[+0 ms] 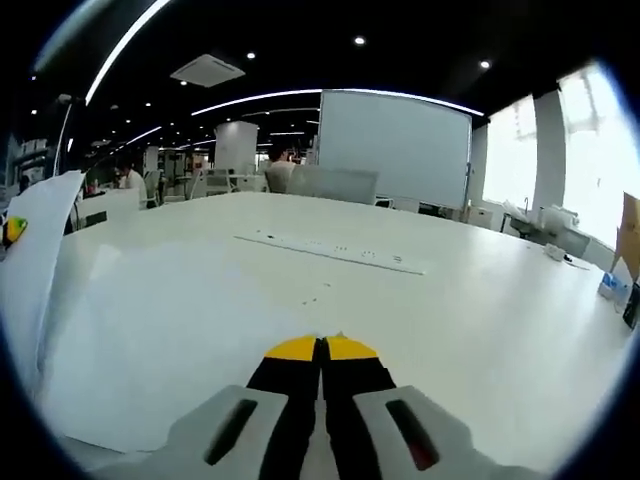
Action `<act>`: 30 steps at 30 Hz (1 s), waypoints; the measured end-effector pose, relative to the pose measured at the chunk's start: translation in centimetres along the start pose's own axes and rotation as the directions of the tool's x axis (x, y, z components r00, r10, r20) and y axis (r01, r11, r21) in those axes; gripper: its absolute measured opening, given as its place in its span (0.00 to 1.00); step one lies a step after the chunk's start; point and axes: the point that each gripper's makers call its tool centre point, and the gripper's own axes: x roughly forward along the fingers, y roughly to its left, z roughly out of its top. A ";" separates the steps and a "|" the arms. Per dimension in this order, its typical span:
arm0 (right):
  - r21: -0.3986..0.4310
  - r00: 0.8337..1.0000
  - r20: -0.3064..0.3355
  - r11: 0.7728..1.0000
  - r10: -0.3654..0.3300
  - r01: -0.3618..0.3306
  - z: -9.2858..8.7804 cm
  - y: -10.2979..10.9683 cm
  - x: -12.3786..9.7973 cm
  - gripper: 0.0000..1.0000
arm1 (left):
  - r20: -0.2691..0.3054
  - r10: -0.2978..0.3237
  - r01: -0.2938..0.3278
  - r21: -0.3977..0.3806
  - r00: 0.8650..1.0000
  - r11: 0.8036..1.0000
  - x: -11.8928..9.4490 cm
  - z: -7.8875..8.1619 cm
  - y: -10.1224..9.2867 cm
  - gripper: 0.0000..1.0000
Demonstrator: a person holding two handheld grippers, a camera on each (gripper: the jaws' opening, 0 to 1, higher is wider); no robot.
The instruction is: Organize the stack of printing papers by aligning and flattening the scattered papers on the table
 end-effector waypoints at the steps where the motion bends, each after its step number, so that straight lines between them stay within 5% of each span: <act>1: 0.012 1.000 0.009 1.000 0.004 -0.004 0.2 0.0 -0.1 0.00 | 0.000 0.000 0.000 0.000 1.000 1.000 0.0 0.0 0.0 0.08; 17: 0.035 0.998 0.065 0.999 0.017 -0.019 1.7 0.0 -0.4 0.00 | 0.000 0.003 -0.003 0.002 1.000 1.000 0.0 0.0 0.1 0.08; 30: 0.021 0.988 0.150 0.999 0.024 -0.028 4.7 0.8 -2.1 0.00 | -0.003 0.006 -0.006 0.012 1.000 1.000 0.1 0.0 0.1 0.08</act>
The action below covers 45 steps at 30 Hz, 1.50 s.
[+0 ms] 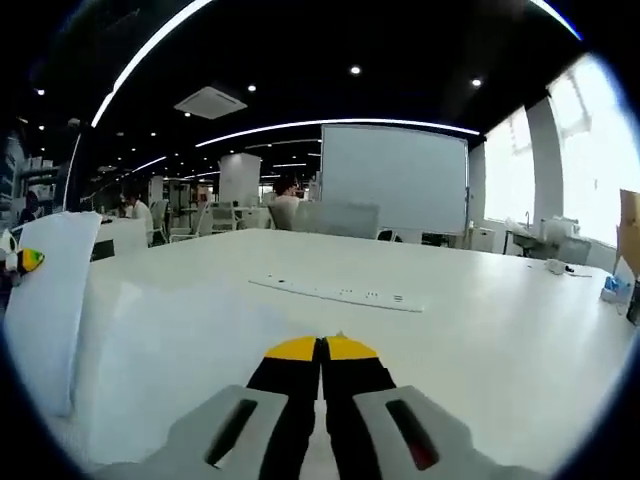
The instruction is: Organize the stack of printing papers by aligning and flattening the scattered papers on the table
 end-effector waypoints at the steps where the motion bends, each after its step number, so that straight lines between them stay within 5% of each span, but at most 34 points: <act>1: 0.001 1.000 0.008 1.000 0.003 -0.003 0.3 0.1 -0.1 0.00 | 0.000 0.000 0.000 0.002 1.000 1.000 0.0 0.0 0.0 0.08; 24: -0.069 0.983 0.178 0.997 0.034 -0.023 6.1 3.1 -2.7 0.00 | -0.005 0.003 -0.003 0.011 1.000 1.000 0.0 -0.1 0.0 0.08; 45: -0.080 0.970 0.238 0.996 0.055 -0.037 8.5 4.3 -3.5 0.00 | -0.006 0.002 -0.001 0.012 1.000 1.000 0.1 0.0 0.0 0.08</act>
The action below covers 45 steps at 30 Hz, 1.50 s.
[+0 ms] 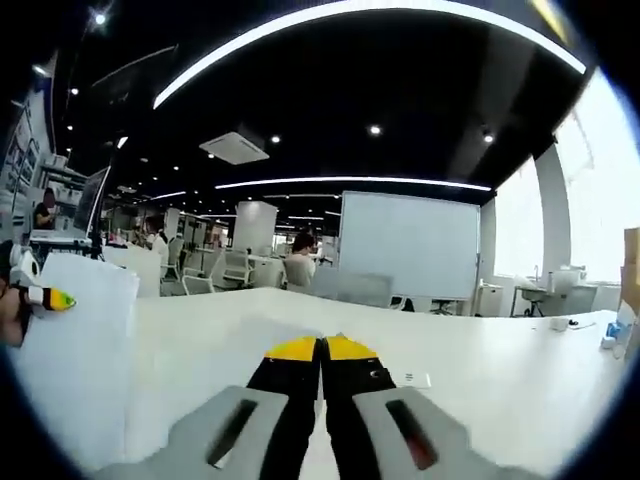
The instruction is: Organize the stack of printing papers by aligning and flattening the scattered papers on the table
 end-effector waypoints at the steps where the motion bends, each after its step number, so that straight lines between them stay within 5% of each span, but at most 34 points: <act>1: -0.001 1.000 0.002 1.000 0.001 -0.001 0.1 0.0 0.0 0.00 | 0.000 0.000 0.000 0.000 1.000 1.000 0.0 0.0 0.0 0.08; 29: 0.104 0.995 0.094 0.993 0.042 -0.052 3.9 1.1 -1.4 0.00 | -0.013 -0.001 0.001 0.023 1.000 1.000 0.1 -0.4 -0.4 0.08; 35: 0.195 0.990 0.126 0.977 0.059 -0.083 4.9 1.2 -1.8 0.00 | -0.013 -0.001 0.002 0.021 1.000 1.000 0.1 -0.4 -0.4 0.09; 39: 0.306 0.985 0.137 0.942 0.101 -0.139 5.1 1.6 -1.9 0.00 | -0.012 -0.002 0.003 0.018 1.000 1.000 0.1 -0.3 -0.3 0.09; 45: 0.341 0.984 0.130 0.927 0.122 -0.160 4.9 1.9 -1.9 0.00 | -0.011 -0.004 0.004 0.014 1.000 1.000 0.1 -0.3 -0.3 0.09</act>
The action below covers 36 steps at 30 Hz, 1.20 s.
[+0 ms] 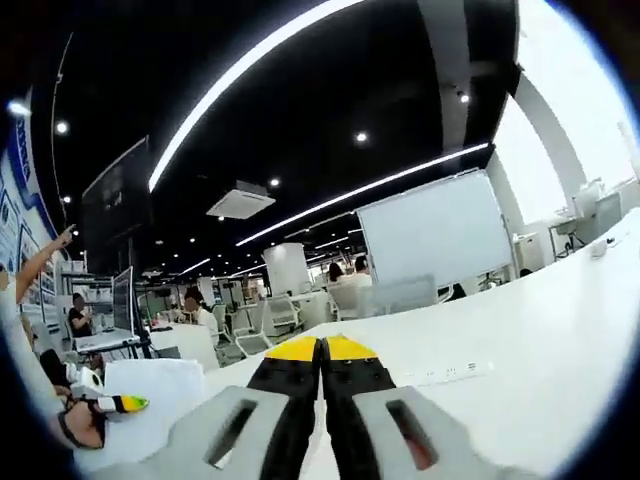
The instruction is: Organize the stack of printing papers by aligning and flattening the scattered papers on the table
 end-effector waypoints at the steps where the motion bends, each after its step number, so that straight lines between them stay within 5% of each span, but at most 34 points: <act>1: -0.001 1.000 -0.002 1.000 0.000 0.000 0.0 0.1 0.0 0.00 | 0.000 0.000 0.000 -0.001 1.000 1.000 0.0 0.0 0.0 0.09; 19: 0.058 0.994 0.064 0.994 0.092 -0.095 3.5 3.8 -0.8 0.00 | 0.001 -0.001 0.001 -0.005 1.000 1.000 0.1 0.0 0.0 0.09; 36: 0.046 0.986 0.105 0.989 0.133 -0.138 5.9 5.1 -0.9 0.00 | 0.001 -0.002 0.002 -0.003 1.000 1.000 0.2 0.0 0.0 0.09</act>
